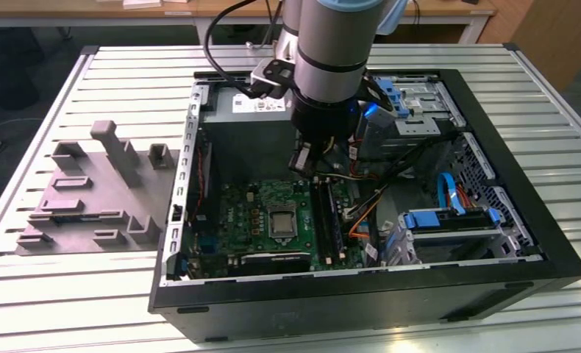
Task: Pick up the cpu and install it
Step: 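Install the first cpu locking lever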
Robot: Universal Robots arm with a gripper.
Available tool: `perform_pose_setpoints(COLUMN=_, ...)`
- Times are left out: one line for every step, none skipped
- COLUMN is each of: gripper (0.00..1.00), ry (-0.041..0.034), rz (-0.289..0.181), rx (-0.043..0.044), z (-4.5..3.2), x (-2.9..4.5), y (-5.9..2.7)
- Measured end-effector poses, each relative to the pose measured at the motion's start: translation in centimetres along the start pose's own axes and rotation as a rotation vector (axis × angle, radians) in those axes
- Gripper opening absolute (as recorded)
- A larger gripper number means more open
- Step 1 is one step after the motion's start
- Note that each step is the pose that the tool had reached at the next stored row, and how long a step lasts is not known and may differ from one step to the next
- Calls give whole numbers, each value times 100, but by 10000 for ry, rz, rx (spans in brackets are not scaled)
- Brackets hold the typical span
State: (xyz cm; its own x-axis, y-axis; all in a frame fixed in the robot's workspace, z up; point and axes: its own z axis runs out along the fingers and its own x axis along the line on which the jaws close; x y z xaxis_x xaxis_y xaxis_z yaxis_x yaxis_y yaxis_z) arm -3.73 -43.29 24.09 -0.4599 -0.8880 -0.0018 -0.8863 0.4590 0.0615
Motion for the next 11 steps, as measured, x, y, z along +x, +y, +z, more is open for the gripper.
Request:
perform_pose_setpoints(gripper=11, ry=-1, rz=-1, rx=0, z=1, x=-3, y=1)
perform_pose_setpoints(gripper=11, ry=-1, rz=-1, rx=0, z=1, x=-6, y=3)
perform_pose_setpoints(gripper=11, ry=0, rz=-1, rx=0, z=0, x=-6, y=4)
perform_pose_setpoints(gripper=11, ry=0, rz=-2, rx=0, z=0, x=-6, y=4)
perform_pose_setpoints(gripper=11, ry=0, rz=-2, rx=0, z=0, x=-6, y=3)
perform_pose_setpoints(gripper=11, ry=1, rz=-1, rx=0, z=0, x=-7, y=4)
perform_pose_setpoints(gripper=11, ry=2, rz=-1, rx=0, z=-1, x=-9, y=3)
perform_pose_setpoints(gripper=11, ry=1, rz=-1, rx=0, z=-1, x=-10, y=2)
perform_pose_setpoints(gripper=11, ry=1, rz=-1, rx=0, z=-1, x=-13, y=1)
perform_pose_setpoints(gripper=11, ry=1, rz=-1, rx=0, z=-1, x=-17, y=2)
perform_pose_setpoints(gripper=11, ry=0, rz=-2, rx=0, z=-1, x=-21, y=4)
